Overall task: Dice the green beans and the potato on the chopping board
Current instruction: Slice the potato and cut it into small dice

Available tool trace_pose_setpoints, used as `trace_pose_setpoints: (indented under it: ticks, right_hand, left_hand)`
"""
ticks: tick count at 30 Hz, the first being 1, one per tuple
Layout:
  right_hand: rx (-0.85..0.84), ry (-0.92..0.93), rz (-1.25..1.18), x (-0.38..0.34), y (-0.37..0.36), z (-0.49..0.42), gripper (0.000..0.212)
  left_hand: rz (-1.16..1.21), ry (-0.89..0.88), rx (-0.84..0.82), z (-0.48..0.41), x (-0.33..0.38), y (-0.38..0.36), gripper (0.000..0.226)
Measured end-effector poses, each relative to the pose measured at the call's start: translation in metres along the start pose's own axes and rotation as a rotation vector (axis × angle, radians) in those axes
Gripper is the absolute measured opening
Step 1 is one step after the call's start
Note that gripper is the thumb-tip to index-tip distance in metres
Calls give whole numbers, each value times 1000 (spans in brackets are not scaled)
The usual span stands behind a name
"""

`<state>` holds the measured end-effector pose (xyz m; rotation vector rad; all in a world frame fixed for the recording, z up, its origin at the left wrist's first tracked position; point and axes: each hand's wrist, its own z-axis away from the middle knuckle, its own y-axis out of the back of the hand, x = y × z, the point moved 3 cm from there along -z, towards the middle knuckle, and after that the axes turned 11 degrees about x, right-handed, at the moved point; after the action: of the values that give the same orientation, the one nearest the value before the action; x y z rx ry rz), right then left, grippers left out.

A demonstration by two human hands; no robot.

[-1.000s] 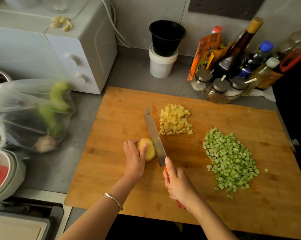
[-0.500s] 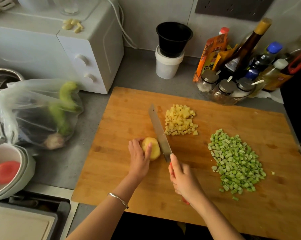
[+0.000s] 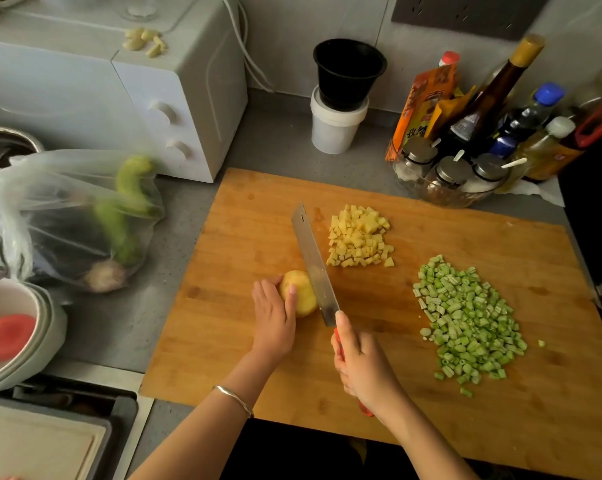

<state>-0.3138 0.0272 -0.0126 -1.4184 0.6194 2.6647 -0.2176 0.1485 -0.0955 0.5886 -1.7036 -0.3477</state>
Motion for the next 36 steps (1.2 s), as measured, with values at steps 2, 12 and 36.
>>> trace_pose_setpoints:
  ticks: [2,12,36]
  right_hand:
    - [3,2,40,2,-2,-2,54]
    - [79,-37,212,8,-23,-37,60]
    - [8,23,-15,-8,-5,7,55]
  left_hand:
    - [-24,1,2,0,0,-1,56]
    - [-20,15,-43,1,2,0,60]
    - [46,17,-60,5,-6,10,48]
